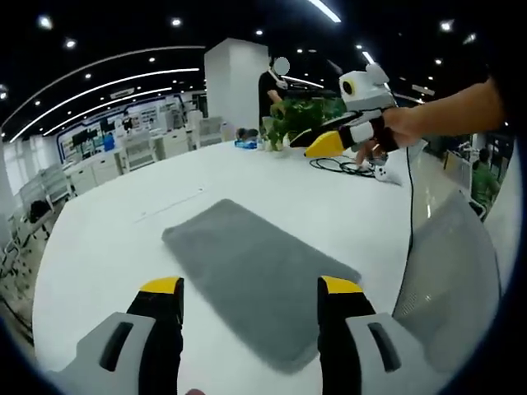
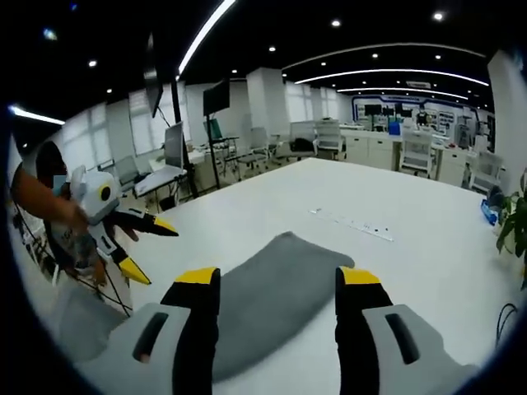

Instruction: Fold the towel on the table until its edges align and the towel forms a compact rectangular stack.

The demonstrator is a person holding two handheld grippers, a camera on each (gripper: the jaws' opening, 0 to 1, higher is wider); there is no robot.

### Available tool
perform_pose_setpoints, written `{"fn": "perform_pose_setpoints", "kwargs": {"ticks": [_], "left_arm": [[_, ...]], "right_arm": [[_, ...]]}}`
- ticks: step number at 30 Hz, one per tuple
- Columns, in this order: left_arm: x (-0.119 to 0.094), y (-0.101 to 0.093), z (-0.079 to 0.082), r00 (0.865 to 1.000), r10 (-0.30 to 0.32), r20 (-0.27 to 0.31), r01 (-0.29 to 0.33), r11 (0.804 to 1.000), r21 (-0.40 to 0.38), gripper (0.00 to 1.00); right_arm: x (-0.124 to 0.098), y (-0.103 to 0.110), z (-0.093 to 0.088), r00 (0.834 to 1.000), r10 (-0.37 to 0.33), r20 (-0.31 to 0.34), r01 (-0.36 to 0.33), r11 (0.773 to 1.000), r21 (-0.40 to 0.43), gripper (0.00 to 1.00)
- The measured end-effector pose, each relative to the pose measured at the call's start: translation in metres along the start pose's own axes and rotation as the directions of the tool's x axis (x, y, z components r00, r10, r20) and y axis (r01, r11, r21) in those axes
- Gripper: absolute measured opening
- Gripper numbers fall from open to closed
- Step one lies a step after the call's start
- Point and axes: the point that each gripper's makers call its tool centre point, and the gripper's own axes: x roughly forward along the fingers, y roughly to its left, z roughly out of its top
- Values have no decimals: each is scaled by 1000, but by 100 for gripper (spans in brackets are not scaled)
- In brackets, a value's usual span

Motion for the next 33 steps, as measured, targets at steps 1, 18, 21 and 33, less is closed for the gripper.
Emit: {"fn": "perform_pose_setpoints", "kwargs": {"ticks": [1,18,21,33], "left_arm": [[0,0,0,1000,0,-2,0,1000,2,68],[1,-24,-24,995,-67,-79,75,992,101,57],[2,-25,-28,993,-73,-90,82,991,103,55],[8,-42,-39,982,-124,-142,146,977,157,42]], "right_arm": [[0,3,-4,1000,4,-4,-4,1000,-4,56],[-10,39,-41,995,84,-53,-87,995,-42,46],[-12,45,-47,993,99,-70,-103,993,-58,45],[-16,61,-74,977,176,-119,-186,979,-82,41]]}}
